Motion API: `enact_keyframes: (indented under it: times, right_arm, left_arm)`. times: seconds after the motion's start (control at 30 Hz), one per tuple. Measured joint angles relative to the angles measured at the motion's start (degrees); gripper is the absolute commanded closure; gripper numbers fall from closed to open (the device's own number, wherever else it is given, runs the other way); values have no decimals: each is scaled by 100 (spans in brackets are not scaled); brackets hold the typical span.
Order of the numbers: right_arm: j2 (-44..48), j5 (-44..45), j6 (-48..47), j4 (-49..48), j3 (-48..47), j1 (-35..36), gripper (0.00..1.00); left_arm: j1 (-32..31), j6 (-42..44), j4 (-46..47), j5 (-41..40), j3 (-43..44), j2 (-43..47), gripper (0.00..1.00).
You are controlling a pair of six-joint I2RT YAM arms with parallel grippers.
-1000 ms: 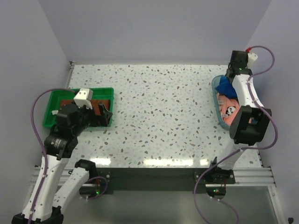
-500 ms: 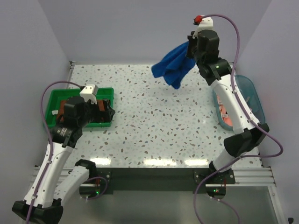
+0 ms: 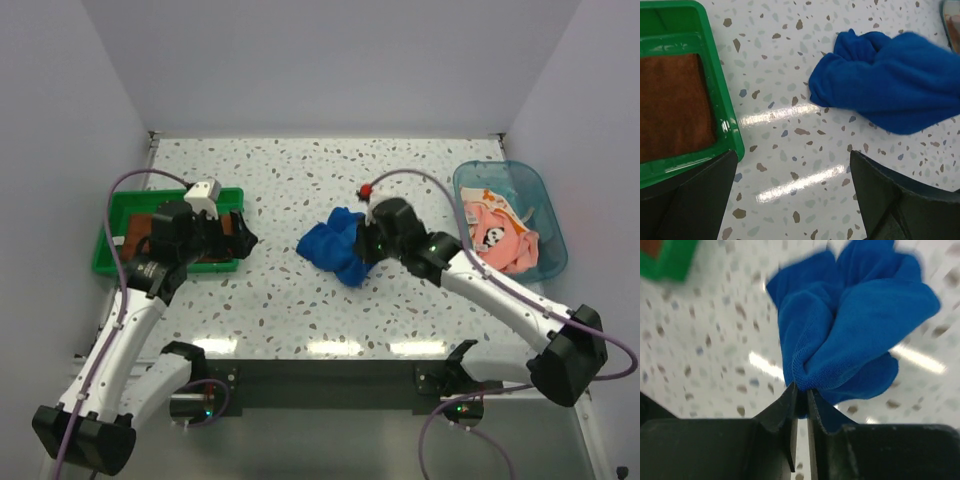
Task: Fold and stack the towels
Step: Move the towel to the center of the board, then flatten out the crumpled towel
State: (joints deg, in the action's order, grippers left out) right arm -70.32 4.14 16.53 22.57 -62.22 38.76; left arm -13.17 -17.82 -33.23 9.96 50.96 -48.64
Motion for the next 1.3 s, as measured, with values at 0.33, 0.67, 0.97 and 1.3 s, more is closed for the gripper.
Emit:
enact_keyframes:
  times: [0.33, 0.67, 0.97, 1.3]
  right_arm:
    - [363, -74, 1235, 1847, 1384, 1714, 40]
    - [-946, 667, 256, 1443, -376, -214, 40]
    - [-2763, 52, -144, 824, -876, -903, 39]
    - [-3521, -282, -260, 201, -1169, -918, 57]
  left_arm:
    - [-98, -262, 470, 608, -531, -767, 0]
    - [-861, -317, 1320, 564, -542, -2157, 2]
    - [-1305, -254, 1700, 105, 238, -4072, 20]
    - [-1580, -170, 1950, -81, 920, -5386, 64]
